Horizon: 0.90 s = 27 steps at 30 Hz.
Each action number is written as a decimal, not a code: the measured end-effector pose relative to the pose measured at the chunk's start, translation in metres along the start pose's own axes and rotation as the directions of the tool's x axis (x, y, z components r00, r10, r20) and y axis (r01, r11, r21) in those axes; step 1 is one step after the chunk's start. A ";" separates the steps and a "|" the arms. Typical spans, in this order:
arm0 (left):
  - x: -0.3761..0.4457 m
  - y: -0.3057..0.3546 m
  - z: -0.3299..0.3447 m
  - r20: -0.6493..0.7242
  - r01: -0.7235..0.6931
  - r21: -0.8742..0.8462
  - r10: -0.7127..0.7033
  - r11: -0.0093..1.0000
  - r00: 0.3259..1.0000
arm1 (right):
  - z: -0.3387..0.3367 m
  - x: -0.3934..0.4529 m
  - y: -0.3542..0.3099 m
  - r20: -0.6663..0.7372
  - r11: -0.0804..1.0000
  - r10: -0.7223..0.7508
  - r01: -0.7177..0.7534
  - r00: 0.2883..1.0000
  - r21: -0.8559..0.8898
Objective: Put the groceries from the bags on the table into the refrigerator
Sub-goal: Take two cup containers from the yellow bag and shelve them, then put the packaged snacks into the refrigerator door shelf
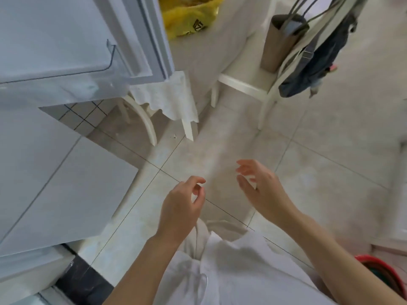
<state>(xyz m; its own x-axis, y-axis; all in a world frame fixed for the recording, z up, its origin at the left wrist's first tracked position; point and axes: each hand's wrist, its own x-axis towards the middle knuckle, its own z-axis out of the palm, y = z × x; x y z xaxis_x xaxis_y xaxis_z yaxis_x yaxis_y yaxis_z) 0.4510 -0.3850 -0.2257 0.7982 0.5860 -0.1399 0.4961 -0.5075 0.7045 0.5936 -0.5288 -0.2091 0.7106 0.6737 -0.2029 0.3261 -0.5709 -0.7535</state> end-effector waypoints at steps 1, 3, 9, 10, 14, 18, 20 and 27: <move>0.007 0.007 0.009 0.021 -0.010 0.011 0.009 1.000 1.000 | -0.013 0.003 0.009 -0.014 1.000 0.023 -0.023 1.000 0.003; 0.024 0.019 0.023 0.052 -0.023 0.021 0.022 1.000 0.998 | -0.038 0.015 0.025 -0.037 0.998 0.055 -0.055 0.998 -0.003; 0.099 0.047 0.041 0.044 -0.033 0.035 0.031 0.999 0.999 | -0.099 0.082 0.050 -0.115 0.996 0.072 -0.076 0.991 -0.037; 0.114 0.050 0.042 0.037 -0.028 0.032 0.027 0.999 0.999 | -0.106 0.096 0.051 -0.117 0.996 0.073 -0.078 0.990 -0.037; 0.181 0.059 0.042 0.013 -0.014 0.029 0.014 0.999 1.000 | -0.129 0.162 0.050 -0.108 0.998 0.048 -0.050 0.993 -0.023; 0.251 0.068 0.040 0.009 0.013 0.017 -0.013 1.000 1.000 | -0.147 0.235 0.047 -0.068 0.999 0.024 -0.027 0.997 -0.047; 0.286 0.074 0.038 0.011 0.016 0.013 -0.016 1.000 1.000 | -0.155 0.272 0.044 -0.055 0.998 0.006 -0.009 0.998 -0.055; 0.393 0.097 0.030 -0.002 0.067 0.009 -0.067 0.998 0.998 | -0.177 0.382 0.035 0.010 0.999 -0.036 0.036 0.999 -0.034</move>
<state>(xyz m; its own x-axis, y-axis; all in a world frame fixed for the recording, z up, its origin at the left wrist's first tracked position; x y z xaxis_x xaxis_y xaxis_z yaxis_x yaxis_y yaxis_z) 0.8227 -0.2229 -0.2336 0.7624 0.6199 -0.1858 0.5519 -0.4728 0.6870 0.9865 -0.3749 -0.2022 0.6925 0.6981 -0.1818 0.3724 -0.5617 -0.7388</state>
